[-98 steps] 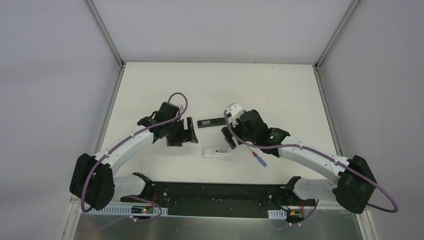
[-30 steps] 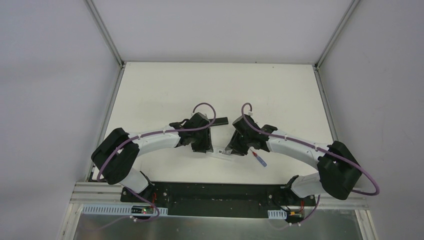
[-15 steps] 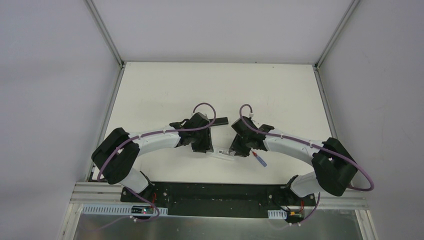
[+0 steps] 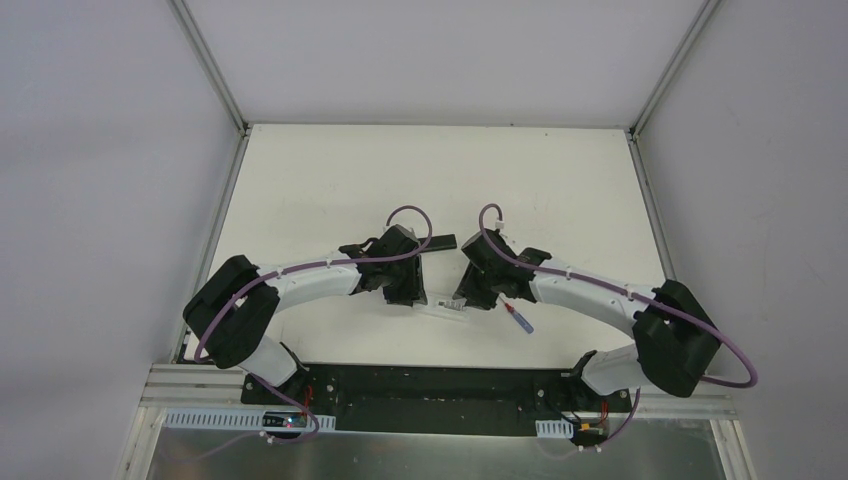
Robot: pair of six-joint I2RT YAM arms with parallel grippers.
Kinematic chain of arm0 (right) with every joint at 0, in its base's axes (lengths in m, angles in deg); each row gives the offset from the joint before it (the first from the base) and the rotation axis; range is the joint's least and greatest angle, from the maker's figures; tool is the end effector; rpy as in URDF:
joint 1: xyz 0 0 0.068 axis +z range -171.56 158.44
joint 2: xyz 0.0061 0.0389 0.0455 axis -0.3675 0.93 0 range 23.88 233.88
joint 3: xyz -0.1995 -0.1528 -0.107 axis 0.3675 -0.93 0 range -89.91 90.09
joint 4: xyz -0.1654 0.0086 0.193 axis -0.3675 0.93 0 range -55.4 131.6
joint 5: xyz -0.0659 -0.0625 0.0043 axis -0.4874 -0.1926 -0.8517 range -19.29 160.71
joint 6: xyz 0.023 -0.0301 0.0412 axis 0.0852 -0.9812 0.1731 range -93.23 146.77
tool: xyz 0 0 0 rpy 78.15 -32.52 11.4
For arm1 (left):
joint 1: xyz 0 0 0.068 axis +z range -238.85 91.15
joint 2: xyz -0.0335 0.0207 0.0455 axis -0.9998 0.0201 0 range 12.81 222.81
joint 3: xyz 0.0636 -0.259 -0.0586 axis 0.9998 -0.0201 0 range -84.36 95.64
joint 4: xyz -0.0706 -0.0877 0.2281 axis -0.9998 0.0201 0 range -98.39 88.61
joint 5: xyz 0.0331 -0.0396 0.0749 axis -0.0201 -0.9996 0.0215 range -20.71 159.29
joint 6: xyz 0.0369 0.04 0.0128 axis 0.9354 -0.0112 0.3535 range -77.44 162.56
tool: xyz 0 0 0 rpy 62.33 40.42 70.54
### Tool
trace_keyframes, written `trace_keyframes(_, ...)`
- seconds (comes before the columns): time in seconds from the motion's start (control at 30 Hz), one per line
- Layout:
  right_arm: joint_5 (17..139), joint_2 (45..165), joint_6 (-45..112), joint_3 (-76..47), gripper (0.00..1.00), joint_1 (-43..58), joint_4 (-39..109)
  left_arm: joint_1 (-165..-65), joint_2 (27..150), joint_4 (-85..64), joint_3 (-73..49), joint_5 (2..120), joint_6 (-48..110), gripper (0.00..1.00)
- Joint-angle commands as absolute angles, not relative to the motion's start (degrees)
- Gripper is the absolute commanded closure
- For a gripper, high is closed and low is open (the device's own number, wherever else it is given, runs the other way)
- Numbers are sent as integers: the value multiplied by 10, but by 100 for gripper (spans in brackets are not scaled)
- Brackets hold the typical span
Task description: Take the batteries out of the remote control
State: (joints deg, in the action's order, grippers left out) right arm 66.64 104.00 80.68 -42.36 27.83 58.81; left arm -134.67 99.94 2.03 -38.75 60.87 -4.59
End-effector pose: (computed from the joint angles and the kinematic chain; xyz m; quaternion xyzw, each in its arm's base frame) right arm 0.1769 0.2022 0.2025 0.0479 0.9565 0.2030 0.2039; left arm 0.2006 -0.2144 0.1766 0.0130 0.9431 -0.2835 0.1735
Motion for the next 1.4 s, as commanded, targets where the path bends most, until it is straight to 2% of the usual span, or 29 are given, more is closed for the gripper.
trace_keyframes(0.0,659,1055,804,-407,63,281,592,-1354,999,14,-386,605,-45,63)
trace_keyframes(0.73,636,1104,814,-437,64,292,572,-1355,1003,14,-386,603,-45,65)
trace_keyframes(1.03,680,1110,806,-507,66,290,421,-1362,1023,14,-378,594,-25,68)
trace_keyframes(1.17,700,1097,798,-551,73,289,326,-1362,1030,14,-379,588,-10,69)
trace_keyframes(1.37,769,1083,795,-564,73,288,227,-1366,1039,14,-373,585,-7,70)
